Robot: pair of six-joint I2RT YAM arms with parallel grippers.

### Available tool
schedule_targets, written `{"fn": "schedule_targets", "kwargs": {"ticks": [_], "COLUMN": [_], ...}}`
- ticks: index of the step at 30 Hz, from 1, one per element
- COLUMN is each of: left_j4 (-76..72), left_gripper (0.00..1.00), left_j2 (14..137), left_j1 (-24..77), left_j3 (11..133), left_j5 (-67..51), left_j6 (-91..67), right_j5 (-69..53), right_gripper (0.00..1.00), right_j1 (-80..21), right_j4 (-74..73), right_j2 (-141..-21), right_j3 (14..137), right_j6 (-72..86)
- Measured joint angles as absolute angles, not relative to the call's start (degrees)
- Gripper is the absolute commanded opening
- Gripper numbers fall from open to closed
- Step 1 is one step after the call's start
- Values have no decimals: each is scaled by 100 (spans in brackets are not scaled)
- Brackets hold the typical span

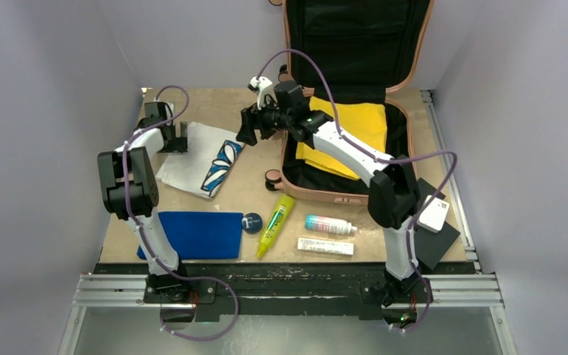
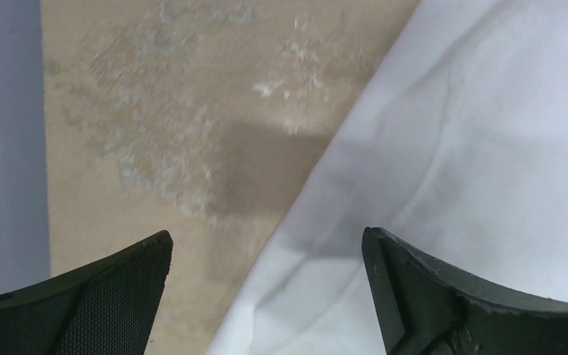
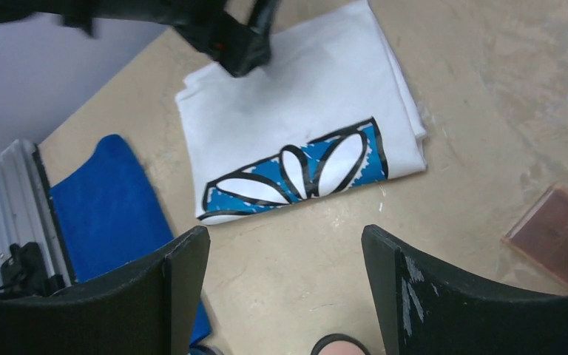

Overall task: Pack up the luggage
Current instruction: Move the clothes to the center of the board, then pick up the clothes at the center of the board.

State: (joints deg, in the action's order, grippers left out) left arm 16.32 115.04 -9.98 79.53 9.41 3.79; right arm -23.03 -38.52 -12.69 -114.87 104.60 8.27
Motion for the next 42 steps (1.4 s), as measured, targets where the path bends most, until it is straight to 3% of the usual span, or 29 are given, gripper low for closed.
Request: {"fn": "schedule_targets", "kwargs": {"ticks": [6,11,14,21,26,37,42], "left_j4": [1811,1588,1656,1957,1938,1387,1186], "left_gripper": [99,99,97,95,82,71,48], "left_j2": [9998,7994,7448,7437,7531,8298,8497], "left_j1": [-976,-464,-150,550,1306,1879,1879], "left_j3": [7183,5999,5489,4648,4423,4143,4145], "left_j5": [489,-336,-974,-1347,-1164,631,1070], "left_j6": [650,1551,2047,2578,2679,2462,2311], "right_j5": [-2196,-2093,-1994,-1487,-1015,-902,-1079], "right_gripper": [81,82,82,82,82,82,82], "right_j1": [-3852,-3852,-3850,-3754,-3430,-2720,-2790], "right_j4": [-1393,-1367,-1363,-1160,-1087,-917,-893], "right_j2": [-12011,-11747,-11465,-10801,-10457,-10256,-10256], "right_j3": [10608,10464,10379,10130,9922,9701,9644], "right_j6": [1072,1022,989,982,1013,1203,1260]}}
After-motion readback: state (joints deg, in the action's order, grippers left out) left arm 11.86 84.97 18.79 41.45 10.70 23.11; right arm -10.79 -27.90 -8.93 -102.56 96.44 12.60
